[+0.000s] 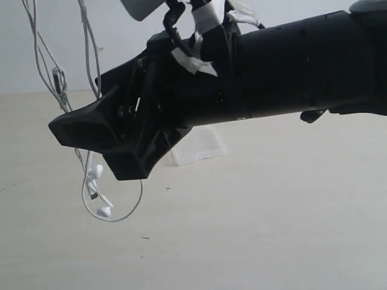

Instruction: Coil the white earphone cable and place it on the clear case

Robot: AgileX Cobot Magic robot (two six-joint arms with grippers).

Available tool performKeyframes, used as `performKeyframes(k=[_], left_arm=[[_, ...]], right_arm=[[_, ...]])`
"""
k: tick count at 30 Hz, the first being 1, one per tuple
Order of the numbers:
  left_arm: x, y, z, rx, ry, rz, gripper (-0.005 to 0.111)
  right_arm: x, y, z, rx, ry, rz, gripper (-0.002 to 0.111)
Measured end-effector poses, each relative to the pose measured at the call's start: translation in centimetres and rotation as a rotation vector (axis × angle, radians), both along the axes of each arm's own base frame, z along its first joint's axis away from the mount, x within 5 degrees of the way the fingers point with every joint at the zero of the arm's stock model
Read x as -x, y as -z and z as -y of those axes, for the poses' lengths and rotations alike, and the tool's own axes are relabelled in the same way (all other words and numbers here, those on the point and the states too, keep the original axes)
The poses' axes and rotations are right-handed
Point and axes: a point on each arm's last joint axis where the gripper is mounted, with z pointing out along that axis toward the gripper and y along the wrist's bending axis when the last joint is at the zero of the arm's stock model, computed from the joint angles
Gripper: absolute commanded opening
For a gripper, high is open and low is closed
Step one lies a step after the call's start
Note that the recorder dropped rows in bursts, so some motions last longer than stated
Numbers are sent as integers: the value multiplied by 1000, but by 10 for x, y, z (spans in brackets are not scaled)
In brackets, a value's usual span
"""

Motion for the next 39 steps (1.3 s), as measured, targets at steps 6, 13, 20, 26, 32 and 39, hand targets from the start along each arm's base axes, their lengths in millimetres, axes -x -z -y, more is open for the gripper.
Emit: performKeyframes(k=[6,13,20,26,32,39], left_arm=[[0,0,0,1,0,-1,0],[0,0,0,4,0,-4,0],[0,0,0,5,0,-6,0],[0,0,0,5,0,-6,0],[0,0,0,3,0,-5,0],[0,0,0,3,0,-5,0]], right_arm=[[6,-11,9,9,23,16,69],[7,-14,13,20,41,26,45],[5,-14,13,32,62,42,22],[5,-14,14,32,66,43,22],[5,-14,14,30,68,41,22],[4,-16,13,7,79,31,22]])
